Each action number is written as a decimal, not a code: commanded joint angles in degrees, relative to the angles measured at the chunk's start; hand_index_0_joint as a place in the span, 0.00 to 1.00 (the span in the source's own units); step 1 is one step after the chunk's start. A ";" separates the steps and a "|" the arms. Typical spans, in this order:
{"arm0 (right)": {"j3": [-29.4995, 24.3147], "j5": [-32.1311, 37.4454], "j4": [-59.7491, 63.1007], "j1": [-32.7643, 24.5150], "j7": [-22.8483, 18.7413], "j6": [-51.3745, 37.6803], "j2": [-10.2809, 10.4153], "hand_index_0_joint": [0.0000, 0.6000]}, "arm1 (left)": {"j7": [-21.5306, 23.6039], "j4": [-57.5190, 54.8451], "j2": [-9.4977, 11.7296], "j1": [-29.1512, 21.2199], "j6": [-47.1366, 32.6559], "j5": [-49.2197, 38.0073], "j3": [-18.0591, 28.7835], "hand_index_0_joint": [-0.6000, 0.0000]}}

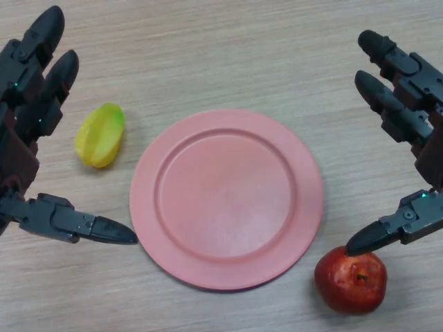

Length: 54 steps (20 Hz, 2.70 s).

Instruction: Pick up the red apple and place it on the plate

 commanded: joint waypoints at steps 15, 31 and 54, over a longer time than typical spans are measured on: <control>-2.70 -10.18 -0.52 12.07 2.80 -25.06 3.23 0.00 | 1.52 -1.49 0.68 0.14 -9.40 2.81 2.65 1.00; 2.79 -33.13 19.63 17.17 -7.80 -40.53 2.97 1.00 | 0.60 0.26 0.18 1.73 -12.02 2.48 3.79 1.00; 17.80 -34.78 11.22 -13.73 -3.38 0.91 6.91 0.00 | -1.25 -3.48 1.18 2.15 -9.05 -0.63 8.27 1.00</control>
